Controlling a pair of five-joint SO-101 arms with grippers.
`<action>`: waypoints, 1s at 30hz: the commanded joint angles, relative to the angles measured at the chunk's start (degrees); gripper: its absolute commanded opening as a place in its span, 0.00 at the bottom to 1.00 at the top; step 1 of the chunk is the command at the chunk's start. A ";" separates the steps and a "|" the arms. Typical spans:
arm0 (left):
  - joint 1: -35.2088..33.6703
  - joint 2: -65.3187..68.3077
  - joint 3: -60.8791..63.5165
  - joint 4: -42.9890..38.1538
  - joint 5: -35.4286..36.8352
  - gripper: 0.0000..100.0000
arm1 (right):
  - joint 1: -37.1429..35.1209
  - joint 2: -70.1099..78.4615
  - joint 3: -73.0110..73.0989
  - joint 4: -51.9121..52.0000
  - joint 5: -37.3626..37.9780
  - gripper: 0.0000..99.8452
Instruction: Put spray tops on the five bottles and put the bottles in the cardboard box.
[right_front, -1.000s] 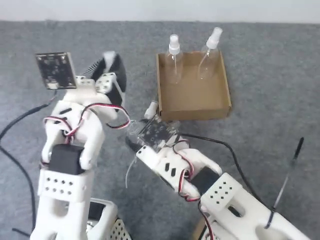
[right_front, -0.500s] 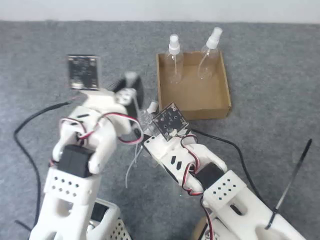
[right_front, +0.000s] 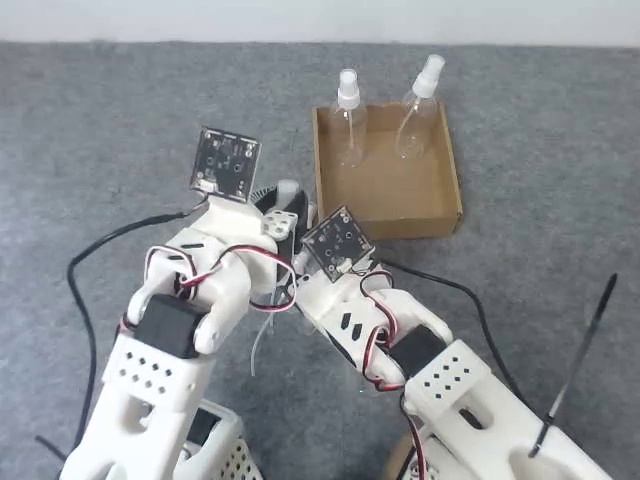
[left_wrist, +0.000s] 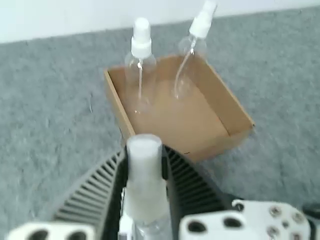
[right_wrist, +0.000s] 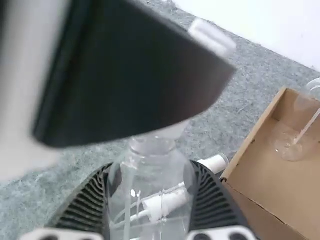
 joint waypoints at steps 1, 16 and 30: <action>-0.26 0.00 0.31 0.79 -0.79 0.13 | 1.54 -2.15 -0.88 -1.89 -0.88 0.01; -8.70 -11.96 -4.18 -0.44 -0.18 0.16 | 1.27 -2.15 1.14 -4.44 -0.62 0.01; -9.58 5.89 -9.80 -2.73 -4.22 0.16 | 1.45 -2.15 1.58 -4.97 -0.53 0.01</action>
